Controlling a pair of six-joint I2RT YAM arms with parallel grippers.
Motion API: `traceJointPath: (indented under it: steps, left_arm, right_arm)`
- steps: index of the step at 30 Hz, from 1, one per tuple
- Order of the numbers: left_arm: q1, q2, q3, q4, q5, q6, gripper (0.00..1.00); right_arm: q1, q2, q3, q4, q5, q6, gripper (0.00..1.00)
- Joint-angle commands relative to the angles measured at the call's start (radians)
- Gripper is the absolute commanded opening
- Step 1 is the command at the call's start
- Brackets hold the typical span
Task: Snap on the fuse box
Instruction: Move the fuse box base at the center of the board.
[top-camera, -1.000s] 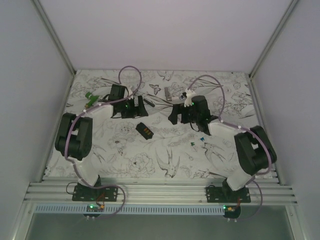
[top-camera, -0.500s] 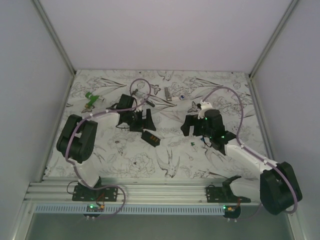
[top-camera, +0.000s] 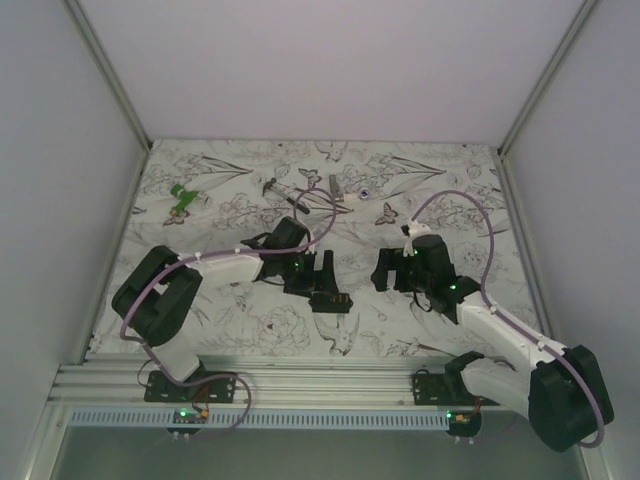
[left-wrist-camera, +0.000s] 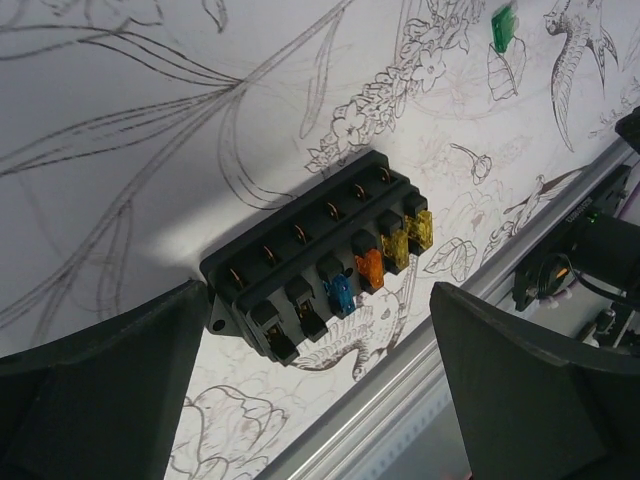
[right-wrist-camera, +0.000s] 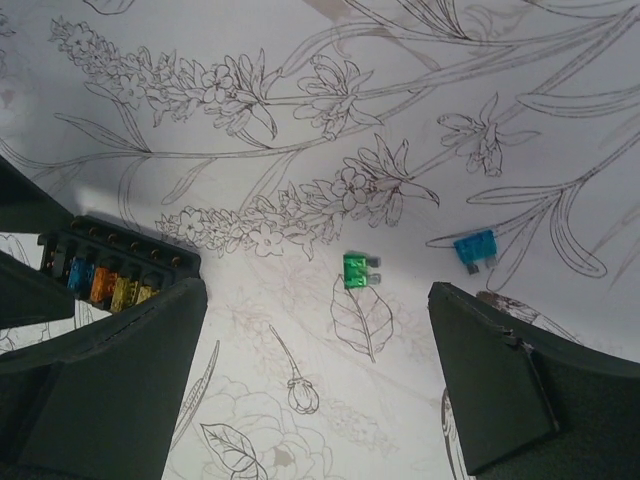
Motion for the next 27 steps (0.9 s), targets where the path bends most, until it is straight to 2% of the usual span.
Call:
traceJointPath:
  steps: [1,8,13,27]
  left_arm:
    - [-0.029,0.000,-0.027,-0.002,-0.065,-0.089,1.00]
    - [-0.099,-0.021,-0.048,0.000,-0.012,-0.113,1.00]
    - [-0.096,-0.103,-0.088,0.001,-0.021,-0.119,1.00]
    - [0.081,-0.201,-0.138,-0.031,0.047,-0.061,1.00]
  right_arm:
    - [0.003,-0.028,0.021,-0.063,0.047,0.025,1.00]
    - [0.030,0.006,0.021,-0.070,-0.067,0.076,0.86]
    - [0.094,0.074,0.036,-0.067,-0.091,0.105,0.77]
    - [0.205,0.315,0.131,-0.006,-0.102,0.153,0.55]
